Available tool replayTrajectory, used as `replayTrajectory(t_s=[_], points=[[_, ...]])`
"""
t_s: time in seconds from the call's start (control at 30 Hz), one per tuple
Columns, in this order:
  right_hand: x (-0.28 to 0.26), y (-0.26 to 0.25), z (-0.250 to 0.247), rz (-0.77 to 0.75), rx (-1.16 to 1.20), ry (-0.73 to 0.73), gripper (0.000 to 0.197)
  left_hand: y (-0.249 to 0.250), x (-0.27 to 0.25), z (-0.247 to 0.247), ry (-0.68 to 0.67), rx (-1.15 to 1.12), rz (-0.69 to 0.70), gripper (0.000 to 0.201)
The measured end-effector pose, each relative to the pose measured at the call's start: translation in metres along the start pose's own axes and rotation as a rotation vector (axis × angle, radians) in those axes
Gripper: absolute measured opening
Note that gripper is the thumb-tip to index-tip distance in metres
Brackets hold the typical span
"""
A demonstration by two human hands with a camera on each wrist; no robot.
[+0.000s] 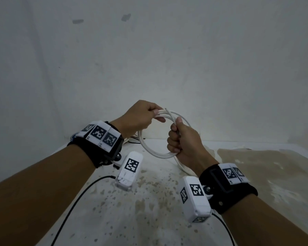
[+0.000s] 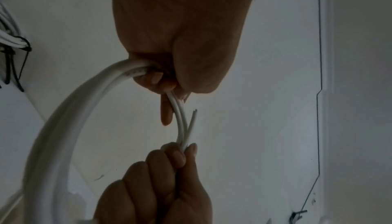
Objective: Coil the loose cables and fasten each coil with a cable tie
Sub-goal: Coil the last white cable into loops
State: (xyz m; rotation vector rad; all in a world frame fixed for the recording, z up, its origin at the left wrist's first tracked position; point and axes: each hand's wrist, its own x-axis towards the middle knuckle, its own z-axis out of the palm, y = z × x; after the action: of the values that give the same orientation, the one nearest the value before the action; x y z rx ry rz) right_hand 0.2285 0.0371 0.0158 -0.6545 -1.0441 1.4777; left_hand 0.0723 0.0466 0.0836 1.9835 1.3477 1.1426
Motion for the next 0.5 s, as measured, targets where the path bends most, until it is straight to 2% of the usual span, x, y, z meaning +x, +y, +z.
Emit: replayTrajectory(t_s=[0.07,0.2,0.33,0.4,0.5], points=[[0.0,-0.002,0.0,-0.012,-0.027,0.001,0.041,0.003,0.001,-0.002,-0.073,0.024,-0.029,0.03],[0.001,-0.006,0.002,-0.041,-0.123,0.035,0.04,0.009,-0.001,-0.001,-0.099,0.032,0.015,0.028],[0.001,-0.01,0.005,-0.065,-0.245,0.012,0.042,0.008,-0.001,0.007,0.029,0.303,0.195,0.044],[-0.001,-0.01,0.005,-0.066,-0.259,0.002,0.041,0.002,0.001,0.01,0.09,0.272,0.199,0.052],[-0.003,-0.01,0.005,-0.081,-0.269,-0.002,0.04,0.0,-0.001,0.016,0.116,0.182,0.165,0.044]])
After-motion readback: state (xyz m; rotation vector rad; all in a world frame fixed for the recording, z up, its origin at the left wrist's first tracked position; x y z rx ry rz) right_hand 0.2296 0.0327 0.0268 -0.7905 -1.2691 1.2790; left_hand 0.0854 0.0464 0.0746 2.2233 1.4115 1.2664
